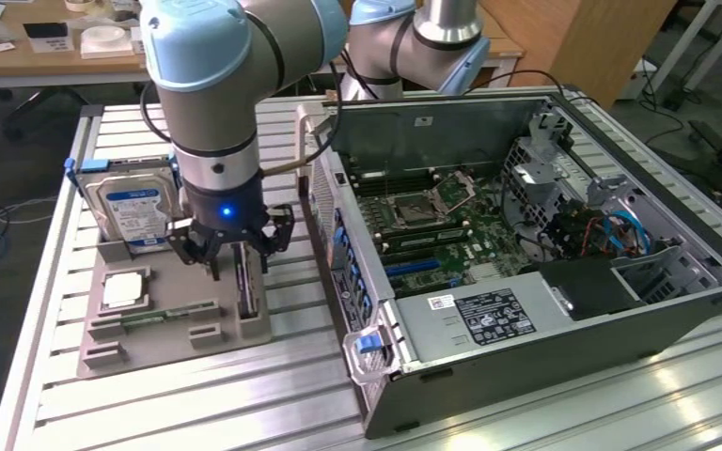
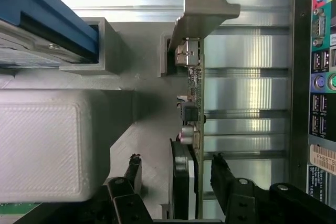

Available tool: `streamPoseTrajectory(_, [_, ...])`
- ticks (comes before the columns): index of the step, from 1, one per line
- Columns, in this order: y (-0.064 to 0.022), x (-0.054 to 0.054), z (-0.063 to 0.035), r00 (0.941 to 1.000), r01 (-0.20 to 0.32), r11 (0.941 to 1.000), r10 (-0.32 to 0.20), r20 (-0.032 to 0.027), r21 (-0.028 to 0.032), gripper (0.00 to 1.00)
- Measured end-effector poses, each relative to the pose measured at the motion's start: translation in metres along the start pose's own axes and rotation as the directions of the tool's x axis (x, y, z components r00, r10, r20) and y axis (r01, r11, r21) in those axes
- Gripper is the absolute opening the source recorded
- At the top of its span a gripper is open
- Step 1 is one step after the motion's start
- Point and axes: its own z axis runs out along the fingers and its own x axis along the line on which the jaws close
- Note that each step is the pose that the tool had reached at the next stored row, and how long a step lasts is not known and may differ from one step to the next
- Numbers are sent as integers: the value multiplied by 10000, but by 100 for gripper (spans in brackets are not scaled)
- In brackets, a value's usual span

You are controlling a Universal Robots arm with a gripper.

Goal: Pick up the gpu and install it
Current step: 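Pick up the gpu and move the gpu toward the slot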

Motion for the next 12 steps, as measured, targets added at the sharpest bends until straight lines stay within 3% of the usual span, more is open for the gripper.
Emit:
streamPoseTrajectory(3, [-1,0,11,10000,0,10000,0,-1,1,57])
streamPoseTrajectory(4, [-1,1,12,10000,0,10000,0,-2,3,50])
streamPoseTrajectory(9, [-1,0,19,10000,0,10000,0,-1,2,49])
streamPoseTrajectory(10, [-1,0,21,10000,0,10000,0,0,8,42])
streamPoseTrajectory(12, [-1,0,23,10000,0,10000,0,1,26,42])
